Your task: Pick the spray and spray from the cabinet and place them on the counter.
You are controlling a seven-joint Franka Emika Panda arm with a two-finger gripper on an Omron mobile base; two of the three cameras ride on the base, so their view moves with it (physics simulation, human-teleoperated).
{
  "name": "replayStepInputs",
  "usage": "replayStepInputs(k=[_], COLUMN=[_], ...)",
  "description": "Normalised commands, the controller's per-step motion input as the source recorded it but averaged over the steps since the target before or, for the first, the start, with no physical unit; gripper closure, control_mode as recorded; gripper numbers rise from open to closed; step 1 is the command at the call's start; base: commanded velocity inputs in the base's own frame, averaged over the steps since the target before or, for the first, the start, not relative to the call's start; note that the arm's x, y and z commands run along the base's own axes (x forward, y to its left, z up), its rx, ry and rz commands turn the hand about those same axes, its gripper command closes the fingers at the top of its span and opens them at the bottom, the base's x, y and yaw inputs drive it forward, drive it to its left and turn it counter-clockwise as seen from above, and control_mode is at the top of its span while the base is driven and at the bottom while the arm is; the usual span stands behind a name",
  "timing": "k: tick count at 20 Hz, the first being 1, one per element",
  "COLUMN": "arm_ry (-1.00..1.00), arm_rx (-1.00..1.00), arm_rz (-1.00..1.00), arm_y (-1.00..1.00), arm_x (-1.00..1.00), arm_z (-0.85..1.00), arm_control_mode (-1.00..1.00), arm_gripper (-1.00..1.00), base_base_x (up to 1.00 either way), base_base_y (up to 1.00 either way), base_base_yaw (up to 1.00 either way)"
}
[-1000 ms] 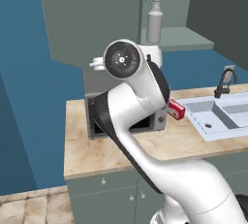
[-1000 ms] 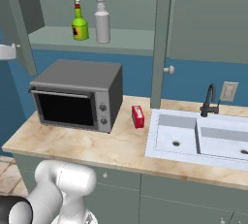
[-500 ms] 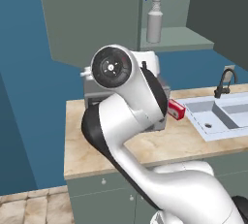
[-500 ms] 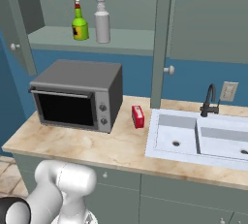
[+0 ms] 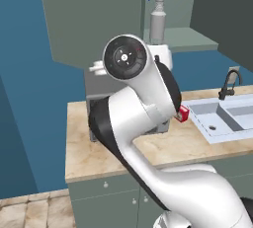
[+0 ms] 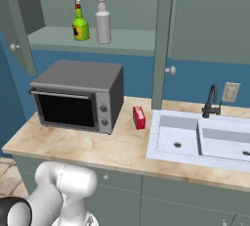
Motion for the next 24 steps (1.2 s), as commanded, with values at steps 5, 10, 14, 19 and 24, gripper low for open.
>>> replayStepInputs(k=[5,10,14,19,24], arm_ry=[0.0,0.0,0.0,0.0,0.0], arm_rx=[0.0,0.0,0.01,0.0,0.01], arm_rz=[0.0,0.0,0.0,0.0,0.03], arm_y=[-0.46,-0.49,-0.47,-0.47,-0.41], arm_x=[0.0,0.0,0.0,0.01,0.09], arm_z=[0.13,0.1,0.07,0.09,0.08], arm_control_mode=[-1.0,-1.0,-1.0,-1.0,-1.0], arm_gripper=[1.0,1.0,1.0,1.0,1.0], base_base_x=[0.0,0.0,0.0,0.0,0.0], base_base_y=[0.0,0.0,0.0,0.0,0.0], base_base_yaw=[0.0,0.0,0.0,0.0,0.0])
